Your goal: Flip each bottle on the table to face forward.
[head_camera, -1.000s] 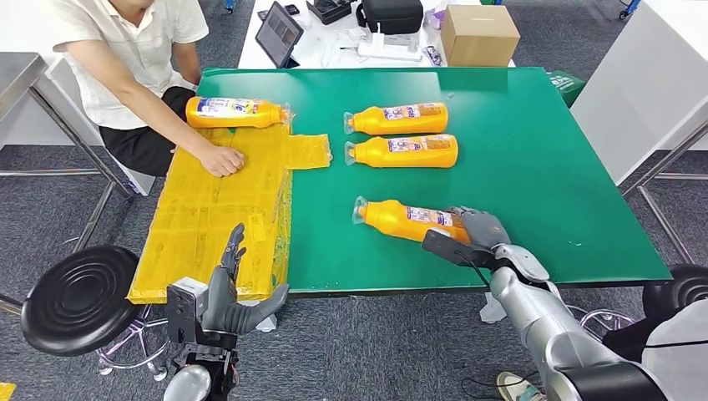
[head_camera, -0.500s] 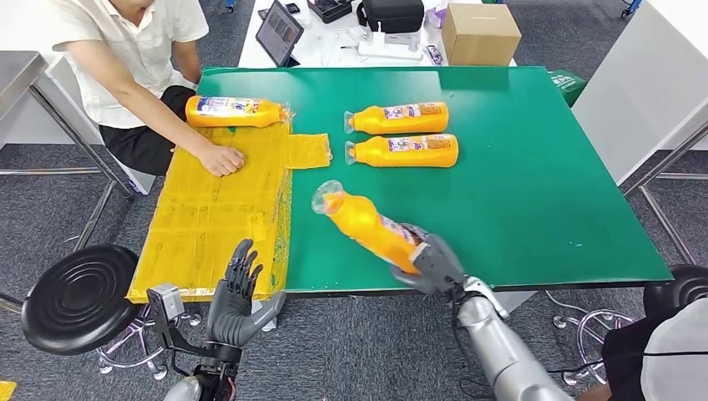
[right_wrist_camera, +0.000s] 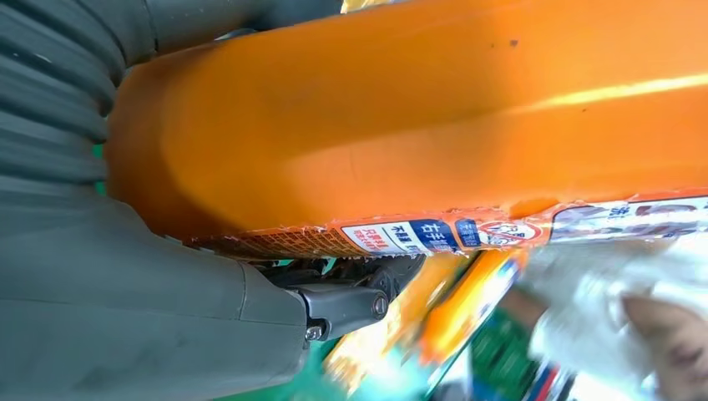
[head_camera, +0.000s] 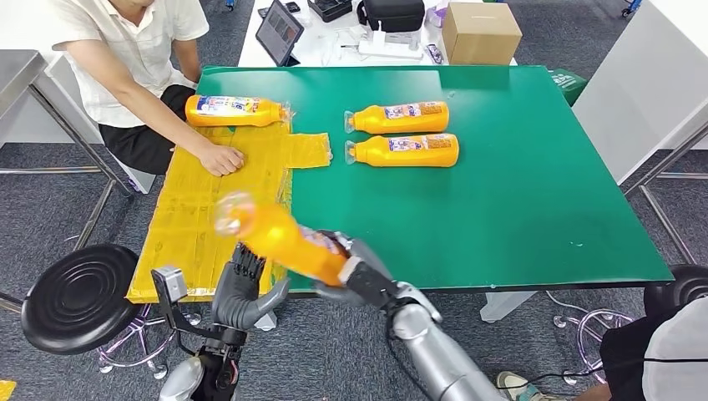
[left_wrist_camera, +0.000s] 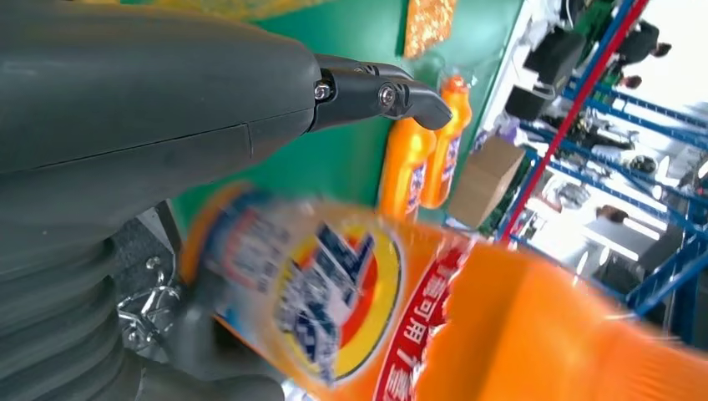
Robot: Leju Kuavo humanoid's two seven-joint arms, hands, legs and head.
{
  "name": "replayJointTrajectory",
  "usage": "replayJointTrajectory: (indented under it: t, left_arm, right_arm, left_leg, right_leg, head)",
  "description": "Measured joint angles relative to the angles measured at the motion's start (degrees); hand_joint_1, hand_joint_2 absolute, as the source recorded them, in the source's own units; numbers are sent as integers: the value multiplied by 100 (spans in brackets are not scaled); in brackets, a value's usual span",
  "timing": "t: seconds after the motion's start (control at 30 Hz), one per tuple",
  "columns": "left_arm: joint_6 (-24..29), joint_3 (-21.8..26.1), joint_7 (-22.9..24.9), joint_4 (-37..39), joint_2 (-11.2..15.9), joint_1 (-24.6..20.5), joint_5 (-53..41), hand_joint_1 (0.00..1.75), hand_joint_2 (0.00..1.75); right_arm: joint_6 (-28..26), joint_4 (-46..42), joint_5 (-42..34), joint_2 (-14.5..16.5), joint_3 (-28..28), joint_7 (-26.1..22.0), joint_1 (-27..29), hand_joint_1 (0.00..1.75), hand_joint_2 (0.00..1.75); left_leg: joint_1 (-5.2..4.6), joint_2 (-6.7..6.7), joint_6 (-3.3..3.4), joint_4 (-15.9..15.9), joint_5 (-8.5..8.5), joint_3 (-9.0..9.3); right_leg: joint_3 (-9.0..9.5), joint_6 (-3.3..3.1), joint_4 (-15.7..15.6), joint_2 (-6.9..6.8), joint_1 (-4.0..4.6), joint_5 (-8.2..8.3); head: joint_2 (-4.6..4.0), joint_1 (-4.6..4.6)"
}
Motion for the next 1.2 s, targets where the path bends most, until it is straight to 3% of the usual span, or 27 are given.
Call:
replayJointTrajectory:
  t: [0.43, 0.73, 0.87, 0.93, 1.03, 1.2]
  left_arm:
    - [-121, -83, -44, 145, -3, -201, 132, 0, 175]
    - [-174, -81, -89, 197, -3, -265, 188, 0, 175]
    - [-182, -81, -107, 214, -3, -265, 192, 175, 175]
    - [-192, -79, -131, 223, -3, -268, 198, 175, 175]
    - [-198, -64, -170, 236, -3, -283, 206, 175, 175]
    - [-231, -20, -162, 242, -3, -291, 327, 175, 175]
  right_arm:
    - [95, 527, -190, 348, 615, 6, -313, 175, 175]
    - [111, 791, -253, 407, 814, 52, -456, 175, 175]
    - [111, 848, -259, 410, 837, 52, -488, 175, 175]
    - [111, 876, -264, 411, 857, 53, -511, 167, 175]
    - [100, 915, -245, 426, 906, 79, -536, 139, 175]
    - [-79, 994, -142, 454, 1022, 130, -563, 117, 175]
  left_leg:
    - [0, -2, 0, 0, 0, -4]
    - [1, -1, 0, 0, 0, -5]
    - [0, -1, 0, 0, 0, -6]
    - [0, -1, 0, 0, 0, -6]
    - [0, 0, 0, 0, 0, -5]
    - [1, 0, 0, 0, 0, -6]
  right_leg:
    - [-2, -1, -1, 0, 0, -1]
    - [-3, -1, -1, 0, 0, -1]
    - [-3, -1, -1, 0, -1, -1]
    - [-4, -1, -2, 0, 0, -1]
    - [-4, -1, -2, 0, 0, -1]
    - [-5, -1, -1, 0, 0, -1]
  head:
    - [0, 1]
    - [0, 1]
    - [0, 2]
    - [0, 2]
    - [0, 1]
    - [0, 0]
